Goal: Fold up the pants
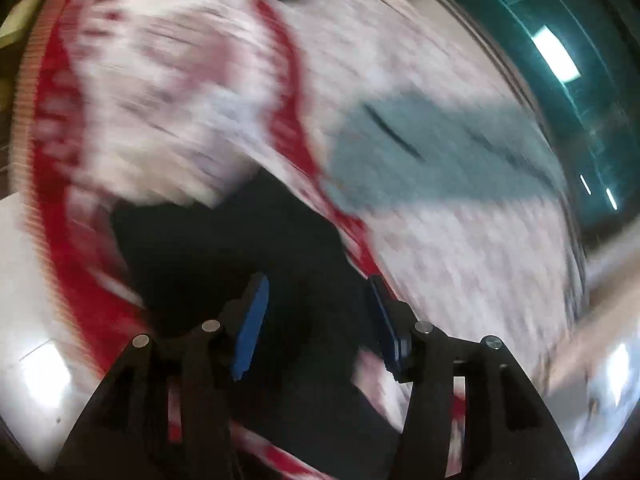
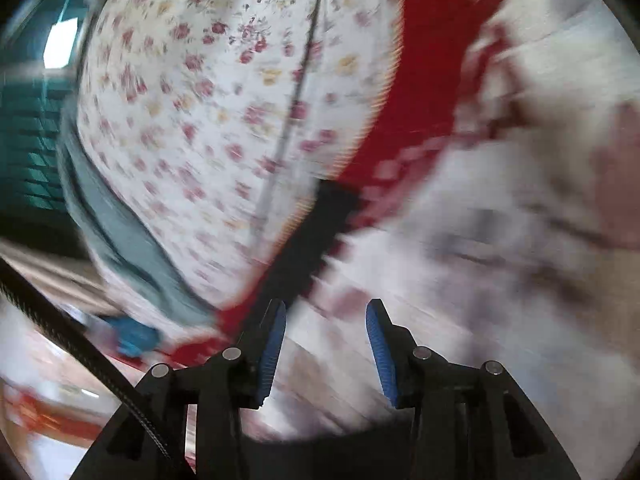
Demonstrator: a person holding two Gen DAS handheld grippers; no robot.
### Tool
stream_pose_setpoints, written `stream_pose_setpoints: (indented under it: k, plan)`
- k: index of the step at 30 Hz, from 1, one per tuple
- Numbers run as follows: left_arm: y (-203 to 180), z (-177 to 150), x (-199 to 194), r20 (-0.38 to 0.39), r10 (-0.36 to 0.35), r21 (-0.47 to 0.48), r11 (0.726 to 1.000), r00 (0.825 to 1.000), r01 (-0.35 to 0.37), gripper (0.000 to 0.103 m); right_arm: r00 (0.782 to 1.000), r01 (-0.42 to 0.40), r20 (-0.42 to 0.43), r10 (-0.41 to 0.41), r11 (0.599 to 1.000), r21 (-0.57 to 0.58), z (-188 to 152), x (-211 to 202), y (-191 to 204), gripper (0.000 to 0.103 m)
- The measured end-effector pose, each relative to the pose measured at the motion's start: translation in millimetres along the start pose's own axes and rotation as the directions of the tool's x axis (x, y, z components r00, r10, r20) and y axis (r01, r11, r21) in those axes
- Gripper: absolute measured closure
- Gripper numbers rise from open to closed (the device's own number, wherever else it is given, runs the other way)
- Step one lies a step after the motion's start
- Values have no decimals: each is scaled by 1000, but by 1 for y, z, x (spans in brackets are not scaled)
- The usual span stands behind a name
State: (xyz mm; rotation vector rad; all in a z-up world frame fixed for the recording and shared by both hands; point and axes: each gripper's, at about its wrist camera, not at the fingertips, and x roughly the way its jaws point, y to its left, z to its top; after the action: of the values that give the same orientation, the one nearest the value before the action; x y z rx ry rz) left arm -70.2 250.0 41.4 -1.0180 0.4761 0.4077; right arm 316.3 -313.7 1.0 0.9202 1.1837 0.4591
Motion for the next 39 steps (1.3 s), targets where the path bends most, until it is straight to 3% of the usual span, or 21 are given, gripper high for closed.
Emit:
stream_pose_setpoints:
  k: [1, 2, 4, 5, 6, 7, 9, 12, 15, 16, 17, 19, 21, 24, 27, 32, 39]
  plan:
    - [-15, -11, 11, -26, -23, 57, 998, 999, 25, 54, 999, -34, -5, 34, 999, 29, 4, 18, 0, 63]
    - [-36, -33, 25, -53, -31, 179, 983, 998, 40, 54, 999, -49, -16, 50, 997, 55, 9, 34, -1, 63]
    - [-53, -64, 37, -1, 46, 355, 934, 999, -43, 54, 999, -24, -44, 28, 996, 83, 20, 69, -6, 63]
    - [-57, -73, 44, -5, 103, 396, 914, 995, -92, 54, 999, 1, -43, 3, 996, 88, 23, 79, -9, 63]
    - [-59, -74, 48, -32, 111, 406, 909, 993, -89, 54, 999, 28, -35, -25, 996, 90, 25, 89, -13, 63]
    - [-63, -75, 49, -39, 74, 423, 905, 996, -51, 54, 999, 41, -36, -38, 995, 91, 26, 94, -15, 63]
    - [-68, -78, 52, -12, 90, 450, 890, 996, -75, 54, 999, 50, -7, -50, 996, 74, 31, 103, -17, 65]
    - [-61, -71, 63, -67, 82, 400, 915, 994, -49, 54, 1000, 21, 2, -21, 1000, -16, 38, 113, -5, 65]
    - [-50, -65, 64, -82, 76, 335, 941, 994, -44, 54, 994, 102, -29, -106, 990, -101, 39, 129, 5, 66]
    - [-48, -63, 64, -86, 77, 318, 947, 993, -46, 54, 991, 130, -28, -135, 983, -127, 40, 131, 10, 70]
    - [-46, -63, 64, -90, 79, 309, 950, 993, -48, 54, 986, 160, -23, -165, 977, -144, 39, 131, 12, 84]
    - [-46, -64, 65, -96, 86, 309, 950, 992, -53, 54, 976, 210, -12, -217, 956, -205, 37, 130, 20, 98]
    - [-47, -66, 68, -101, 96, 311, 948, 990, -61, 54, 960, 277, 36, -278, 924, -265, 29, 118, 28, 99]
    - [-45, -65, 68, -108, 93, 302, 952, 990, -56, 54, 951, 310, 115, -288, 899, -310, 14, 82, 40, 99]
    - [-40, -62, 67, -116, 91, 274, 960, 989, -56, 54, 939, 339, 164, -302, 889, -307, -3, 38, 46, 99]
    - [-30, -56, 60, -122, 67, 214, 976, 990, -39, 54, 934, 354, 166, -317, 888, -293, -28, -11, 40, 99]
    - [-21, -46, 49, -135, 28, 168, 986, 990, -5, 54, 920, 387, 137, -367, 905, -177, -48, -14, -12, 99]
